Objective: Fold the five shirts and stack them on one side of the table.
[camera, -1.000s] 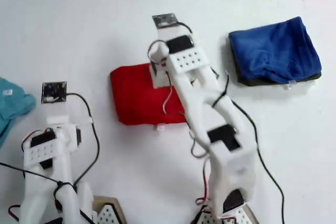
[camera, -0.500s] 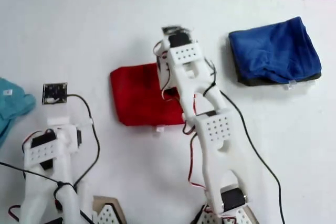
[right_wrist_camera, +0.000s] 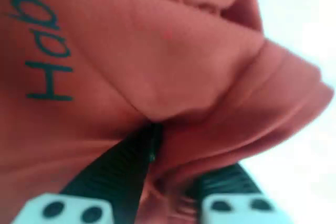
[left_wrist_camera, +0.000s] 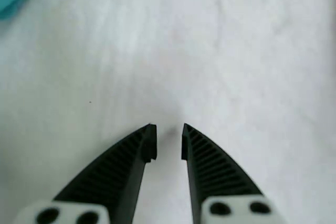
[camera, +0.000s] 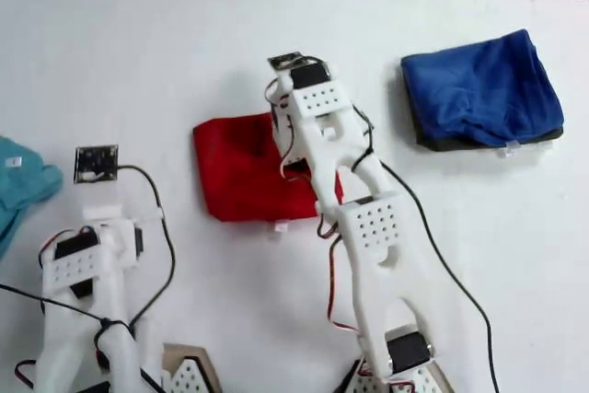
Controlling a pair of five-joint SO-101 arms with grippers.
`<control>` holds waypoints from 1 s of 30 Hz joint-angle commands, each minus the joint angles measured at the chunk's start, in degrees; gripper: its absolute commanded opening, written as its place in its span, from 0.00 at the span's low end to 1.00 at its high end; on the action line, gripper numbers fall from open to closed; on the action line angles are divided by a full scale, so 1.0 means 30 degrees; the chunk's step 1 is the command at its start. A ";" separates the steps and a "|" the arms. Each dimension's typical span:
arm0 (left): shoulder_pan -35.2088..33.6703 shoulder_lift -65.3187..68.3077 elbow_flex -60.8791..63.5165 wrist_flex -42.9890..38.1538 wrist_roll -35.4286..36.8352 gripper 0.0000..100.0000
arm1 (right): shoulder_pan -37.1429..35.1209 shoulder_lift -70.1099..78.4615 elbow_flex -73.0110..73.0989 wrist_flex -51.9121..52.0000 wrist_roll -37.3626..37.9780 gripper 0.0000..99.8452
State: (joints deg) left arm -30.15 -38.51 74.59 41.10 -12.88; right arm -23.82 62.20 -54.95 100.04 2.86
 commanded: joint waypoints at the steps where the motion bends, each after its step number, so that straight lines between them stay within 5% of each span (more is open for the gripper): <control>1: -0.0029 -0.0381 -0.0073 -0.0293 -0.0059 0.11 | 0.0132 0.0396 -0.0059 0.0396 0.0527 0.02; 9: -0.0029 -0.0381 -0.0073 -0.0293 -0.0059 0.11 | 0.2886 -0.4352 0.0557 0.0425 0.6945 0.02; 15: -0.0029 -0.0381 -0.0073 -0.0293 -0.0059 0.11 | 0.5729 -0.9451 0.1319 0.0366 0.7297 0.02; 30: -0.0029 -0.0381 -0.0073 -0.0293 -0.0059 0.11 | 0.9275 -1.8418 0.1319 -0.2154 1.3128 0.02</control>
State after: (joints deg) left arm -30.15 -38.51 74.59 41.10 -12.88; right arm -0.09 11.65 -50.64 97.58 40.22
